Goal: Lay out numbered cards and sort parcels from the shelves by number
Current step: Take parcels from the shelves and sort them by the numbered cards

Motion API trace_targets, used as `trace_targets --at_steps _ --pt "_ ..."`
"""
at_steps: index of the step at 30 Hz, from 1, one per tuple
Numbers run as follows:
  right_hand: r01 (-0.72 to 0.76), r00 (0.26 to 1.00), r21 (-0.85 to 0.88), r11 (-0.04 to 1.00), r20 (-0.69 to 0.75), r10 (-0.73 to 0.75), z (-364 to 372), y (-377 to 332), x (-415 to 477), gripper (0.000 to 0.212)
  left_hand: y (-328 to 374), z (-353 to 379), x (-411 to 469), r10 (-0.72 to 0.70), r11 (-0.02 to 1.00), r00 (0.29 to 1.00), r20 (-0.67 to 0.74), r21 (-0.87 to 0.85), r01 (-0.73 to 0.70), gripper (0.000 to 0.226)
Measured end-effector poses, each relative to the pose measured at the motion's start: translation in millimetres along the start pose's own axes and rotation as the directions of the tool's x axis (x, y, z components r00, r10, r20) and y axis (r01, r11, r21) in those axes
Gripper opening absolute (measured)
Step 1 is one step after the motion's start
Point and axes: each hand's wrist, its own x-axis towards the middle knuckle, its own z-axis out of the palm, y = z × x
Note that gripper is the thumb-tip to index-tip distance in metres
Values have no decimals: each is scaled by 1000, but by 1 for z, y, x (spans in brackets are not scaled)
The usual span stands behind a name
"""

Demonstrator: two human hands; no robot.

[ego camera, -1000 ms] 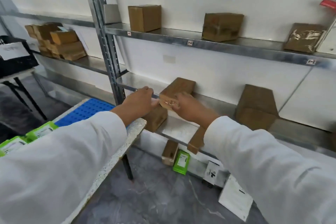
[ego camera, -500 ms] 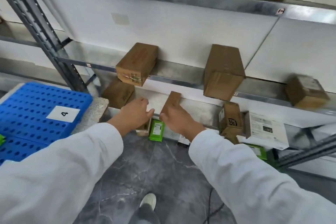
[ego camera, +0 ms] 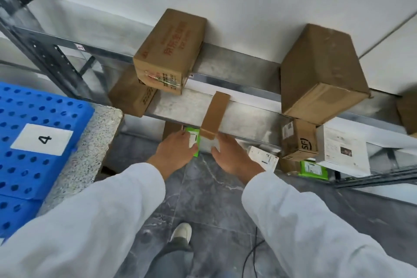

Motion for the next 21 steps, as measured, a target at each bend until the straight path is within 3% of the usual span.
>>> trace_targets --at_steps 7,13,21 --pt "-105 991 8 994 86 103 48 23 77 46 -49 54 57 -76 995 997 31 -64 78 45" --pt "-61 990 -17 998 130 63 126 79 164 40 -84 139 122 -150 989 988 23 -13 150 45" --pt "-38 972 -15 999 231 40 253 146 222 45 -120 254 182 -173 983 977 128 81 163 41"
